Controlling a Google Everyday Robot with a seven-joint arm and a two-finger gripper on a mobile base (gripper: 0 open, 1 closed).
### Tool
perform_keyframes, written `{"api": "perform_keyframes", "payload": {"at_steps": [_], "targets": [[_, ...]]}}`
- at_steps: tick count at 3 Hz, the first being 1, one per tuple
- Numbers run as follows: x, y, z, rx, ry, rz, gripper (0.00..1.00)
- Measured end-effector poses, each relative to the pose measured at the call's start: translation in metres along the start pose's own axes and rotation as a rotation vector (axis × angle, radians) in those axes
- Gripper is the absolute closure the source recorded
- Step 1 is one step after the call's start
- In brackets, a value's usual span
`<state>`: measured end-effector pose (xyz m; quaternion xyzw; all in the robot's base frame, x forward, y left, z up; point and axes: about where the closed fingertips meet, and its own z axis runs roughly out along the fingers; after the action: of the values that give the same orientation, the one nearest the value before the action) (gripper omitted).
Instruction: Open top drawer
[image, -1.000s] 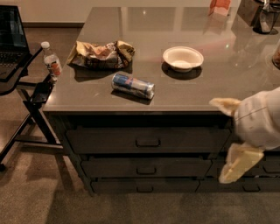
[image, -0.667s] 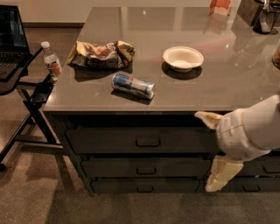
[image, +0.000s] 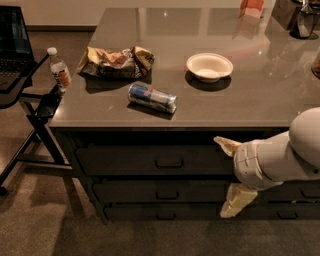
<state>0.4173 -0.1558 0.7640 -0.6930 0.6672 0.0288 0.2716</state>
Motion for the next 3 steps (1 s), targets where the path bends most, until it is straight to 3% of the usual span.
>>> {"api": "perform_keyframes", "payload": {"at_steps": [1,3], "targets": [[0.022,-0.023,0.023,0.024,-0.030,0.050,0.00],[0.031,-0.039,0.039,0.053,-0.047,0.081,0.00]]}}
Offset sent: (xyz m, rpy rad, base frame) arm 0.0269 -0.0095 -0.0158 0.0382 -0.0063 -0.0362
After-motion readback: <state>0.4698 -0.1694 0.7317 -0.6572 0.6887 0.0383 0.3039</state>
